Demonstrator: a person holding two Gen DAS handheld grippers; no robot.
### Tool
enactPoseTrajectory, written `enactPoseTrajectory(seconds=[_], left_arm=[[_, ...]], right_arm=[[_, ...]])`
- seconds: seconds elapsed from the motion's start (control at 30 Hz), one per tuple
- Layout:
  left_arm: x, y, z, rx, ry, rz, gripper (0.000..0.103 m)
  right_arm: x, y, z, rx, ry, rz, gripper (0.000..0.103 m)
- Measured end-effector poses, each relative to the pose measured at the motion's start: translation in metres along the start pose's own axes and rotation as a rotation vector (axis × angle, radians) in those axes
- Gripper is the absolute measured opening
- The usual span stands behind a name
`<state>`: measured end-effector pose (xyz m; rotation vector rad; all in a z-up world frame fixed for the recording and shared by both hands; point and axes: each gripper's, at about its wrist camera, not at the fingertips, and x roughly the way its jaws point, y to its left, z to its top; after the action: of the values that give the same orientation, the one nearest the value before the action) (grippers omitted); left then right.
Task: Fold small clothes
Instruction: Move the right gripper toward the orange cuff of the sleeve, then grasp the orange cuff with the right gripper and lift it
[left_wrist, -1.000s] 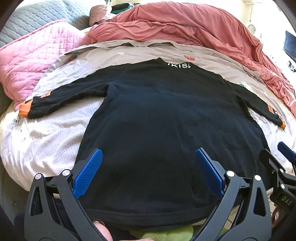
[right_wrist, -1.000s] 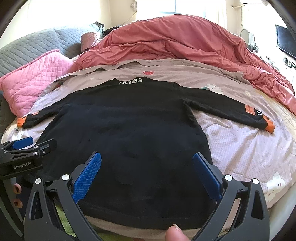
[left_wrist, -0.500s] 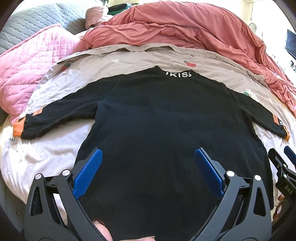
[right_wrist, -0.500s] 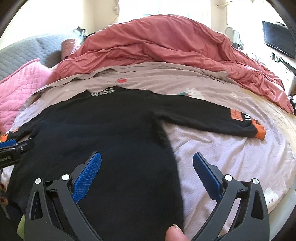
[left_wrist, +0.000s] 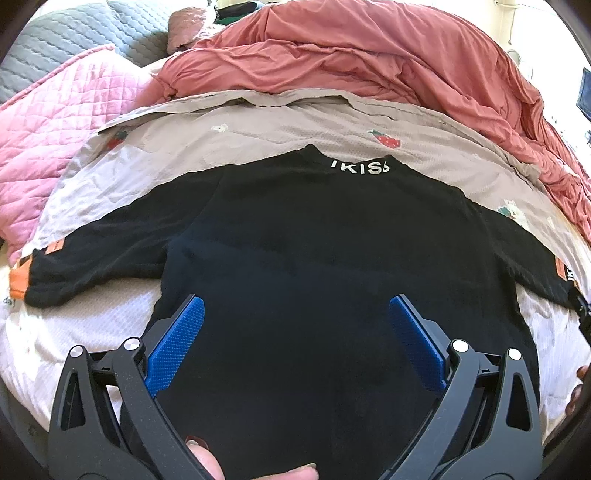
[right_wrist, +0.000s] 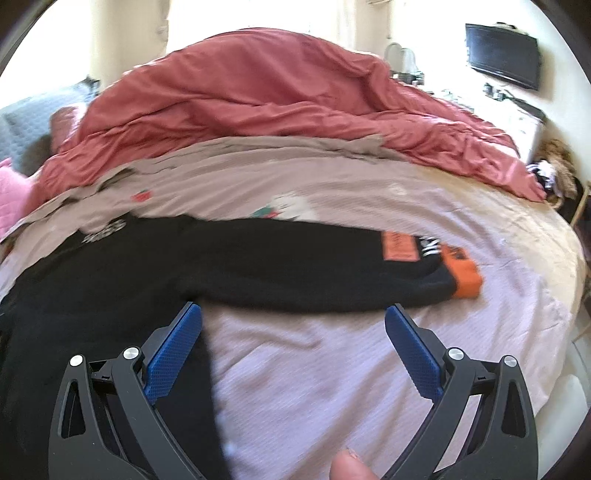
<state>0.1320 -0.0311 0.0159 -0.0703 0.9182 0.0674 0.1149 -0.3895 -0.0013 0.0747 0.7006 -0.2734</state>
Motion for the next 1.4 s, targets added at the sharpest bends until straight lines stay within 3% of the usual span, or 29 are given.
enactPoseTrajectory(seconds=[0.3,0.67,1.0,1.27,1.3,1.33,1.4], left_arm=[[0.034,-0.009,0.02,-0.019,0.039,-0.015,0.094],[0.077,-0.011,0.037,-0.034,0.076,0.007,0.094],[0.096,-0.009,0.022,0.046,0.039,-0.061,0.094],[0.094,-0.001,0.024,0.023,0.016,-0.12,0.094],[0.094,-0.001,0.023,0.025,0.015,-0.124,0.094],[0.094,-0.002,0.023,0.03,0.017,-0.131,0.094],[0.094,-0.005,0.022,0.043,0.017,-0.137,0.094]], right_arm=[[0.035,-0.056,0.019,0.065,0.035,-0.117,0.099],[0.079,-0.126,0.016,0.128,0.124,-0.228,0.099],[0.097,-0.16,0.013,0.238,0.156,-0.187,0.099],[0.103,-0.17,0.017,0.255,0.16,-0.174,0.097],[0.104,-0.171,0.018,0.255,0.159,-0.162,0.094],[0.106,-0.171,0.018,0.257,0.162,-0.151,0.078],[0.111,-0.173,0.018,0.262,0.19,-0.151,0.065]])
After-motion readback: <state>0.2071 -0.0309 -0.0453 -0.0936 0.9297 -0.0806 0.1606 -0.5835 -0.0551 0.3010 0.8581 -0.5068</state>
